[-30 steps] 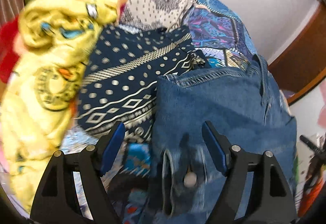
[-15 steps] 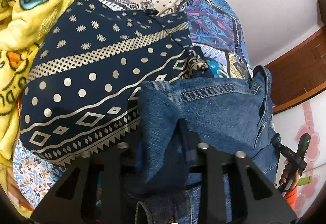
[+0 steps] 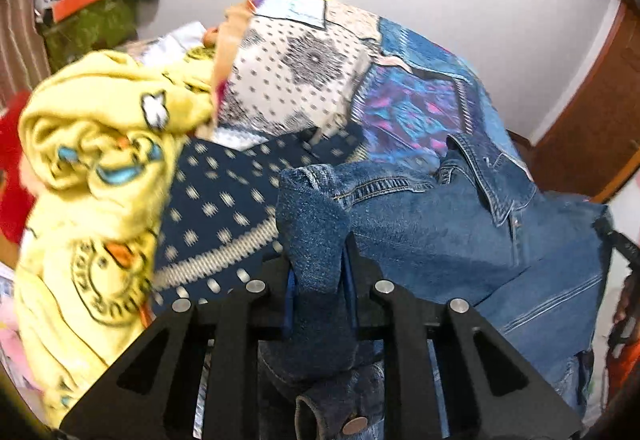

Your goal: Fold large clothes

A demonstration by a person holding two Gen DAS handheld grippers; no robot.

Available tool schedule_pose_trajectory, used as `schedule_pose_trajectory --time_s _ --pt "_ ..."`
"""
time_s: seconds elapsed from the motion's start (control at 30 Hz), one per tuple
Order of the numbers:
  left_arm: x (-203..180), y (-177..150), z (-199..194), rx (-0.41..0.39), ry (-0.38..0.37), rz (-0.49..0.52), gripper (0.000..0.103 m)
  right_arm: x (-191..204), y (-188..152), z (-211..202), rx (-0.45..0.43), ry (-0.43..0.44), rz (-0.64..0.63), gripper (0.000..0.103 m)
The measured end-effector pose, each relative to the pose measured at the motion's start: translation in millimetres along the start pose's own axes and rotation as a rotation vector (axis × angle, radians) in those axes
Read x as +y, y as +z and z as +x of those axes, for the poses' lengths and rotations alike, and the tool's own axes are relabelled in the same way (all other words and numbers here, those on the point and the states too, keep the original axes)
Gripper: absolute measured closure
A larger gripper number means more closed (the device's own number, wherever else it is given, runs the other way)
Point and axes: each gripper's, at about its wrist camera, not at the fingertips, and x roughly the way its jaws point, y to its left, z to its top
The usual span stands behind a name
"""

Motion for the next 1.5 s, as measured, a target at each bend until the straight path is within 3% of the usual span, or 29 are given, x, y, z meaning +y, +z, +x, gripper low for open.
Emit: schedule_pose_trajectory --time_s 0.2,0.37,0.4,0.5,0.67,0.73,0.9,0.97,1.1,1.27,1.5 --pt "17.3 -1.9 45.2 0.079 0.045 -0.020 0.081 -3.9 -6.7 53.3 0.073 -0.051 0.029 0.087" --pt "25.0 -15.7 70.4 0.112 0.104 -0.026 0.076 -21.4 -22.0 78.8 0.145 -0.046 0.074 0.081" --pt "24.6 -17.5 71.7 0.114 0.113 -0.016 0.074 -23.4 -23.9 78.9 0.149 -0.054 0.077 0.078" --pt "18.2 -20.6 65.3 0.106 0.178 0.037 0.059 -27.5 -27.3 73.3 0.179 -0.091 0.103 0.053" --pt "1.8 -25.2 31.5 0.101 0.205 0.106 0.042 -14.3 -27.6 38.4 0.180 -0.084 0.054 0.044" --pt "-6.4 -28.0 9.4 0.094 0.185 0.115 0.040 -4.7 -27.9 15.4 0.156 -0.078 0.020 0.028" --pt "-28.6 -44.8 -50.0 0.074 0.116 0.141 0.032 22.9 -35.3 -63.0 0.023 -0.036 -0.073 0.022" --pt "-35.7 -55.4 -75.6 0.043 0.108 0.155 0.024 31.5 -43.4 -92.3 -0.026 -0.027 -0.095 0.017" --pt "-40.1 -83.6 -123.9 -0.025 0.094 0.167 0.014 46.2 -68.0 -144.8 -0.114 -0.015 -0.135 0.001" --pt "-35.8 -125.6 -157.8 -0.027 0.100 0.178 0.013 59.0 -103.6 -174.9 -0.133 -0.029 -0.202 0.000" --pt "-8.1 -194.2 -166.0 0.039 0.065 0.079 0.013 52.6 -159.9 -172.8 -0.041 -0.064 -0.226 0.000"
